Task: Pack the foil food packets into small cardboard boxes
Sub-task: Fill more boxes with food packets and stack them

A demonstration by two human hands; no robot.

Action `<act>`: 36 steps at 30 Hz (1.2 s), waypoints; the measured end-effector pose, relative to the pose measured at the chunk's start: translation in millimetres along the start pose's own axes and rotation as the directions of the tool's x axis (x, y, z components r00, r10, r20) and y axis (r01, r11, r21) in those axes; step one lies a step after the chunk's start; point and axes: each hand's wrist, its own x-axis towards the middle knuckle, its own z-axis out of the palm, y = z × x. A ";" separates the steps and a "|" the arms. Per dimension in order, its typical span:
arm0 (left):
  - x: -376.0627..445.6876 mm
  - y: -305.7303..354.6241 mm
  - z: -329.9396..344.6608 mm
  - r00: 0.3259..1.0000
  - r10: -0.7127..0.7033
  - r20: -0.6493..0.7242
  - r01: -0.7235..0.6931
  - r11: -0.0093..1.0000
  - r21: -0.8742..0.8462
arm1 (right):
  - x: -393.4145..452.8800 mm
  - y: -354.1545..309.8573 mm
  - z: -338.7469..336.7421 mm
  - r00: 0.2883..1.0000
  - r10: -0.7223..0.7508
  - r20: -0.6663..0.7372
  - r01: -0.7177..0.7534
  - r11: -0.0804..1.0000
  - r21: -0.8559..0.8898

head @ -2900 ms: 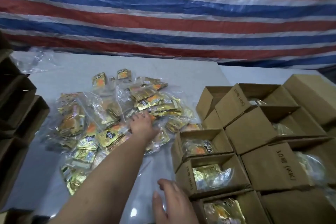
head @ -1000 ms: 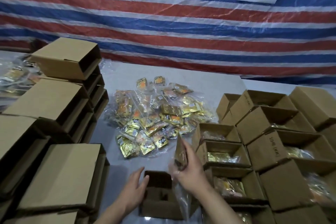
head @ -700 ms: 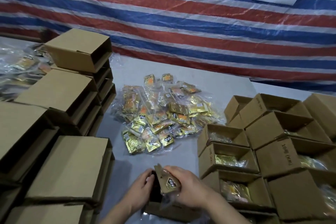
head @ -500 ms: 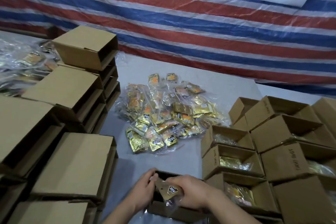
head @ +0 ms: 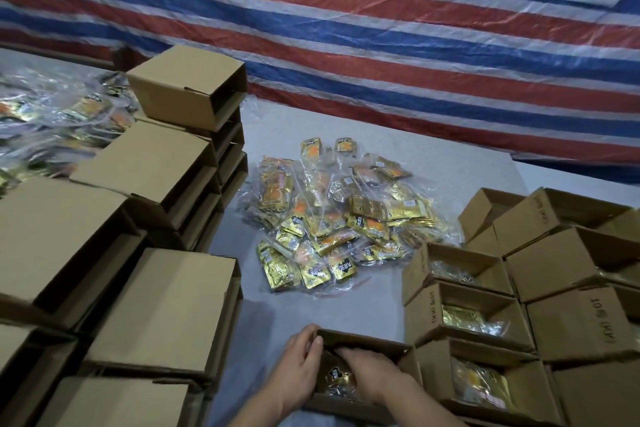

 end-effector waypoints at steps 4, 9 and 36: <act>1.2 9.8 -2.1 0.999 -0.042 0.010 0.042 0.999 0.006 | 0.9 -3.8 -0.5 0.995 0.077 0.063 -0.082 0.994 0.078; 1.6 13.2 -5.2 0.998 -0.033 0.052 0.030 0.998 0.051 | -17.0 -1.7 -23.1 0.981 0.109 0.162 -0.158 0.932 0.327; -1.8 21.3 -7.4 0.997 -0.005 0.079 -0.011 0.981 0.194 | -48.5 -7.0 -33.9 0.902 0.246 -0.354 -0.022 0.846 0.532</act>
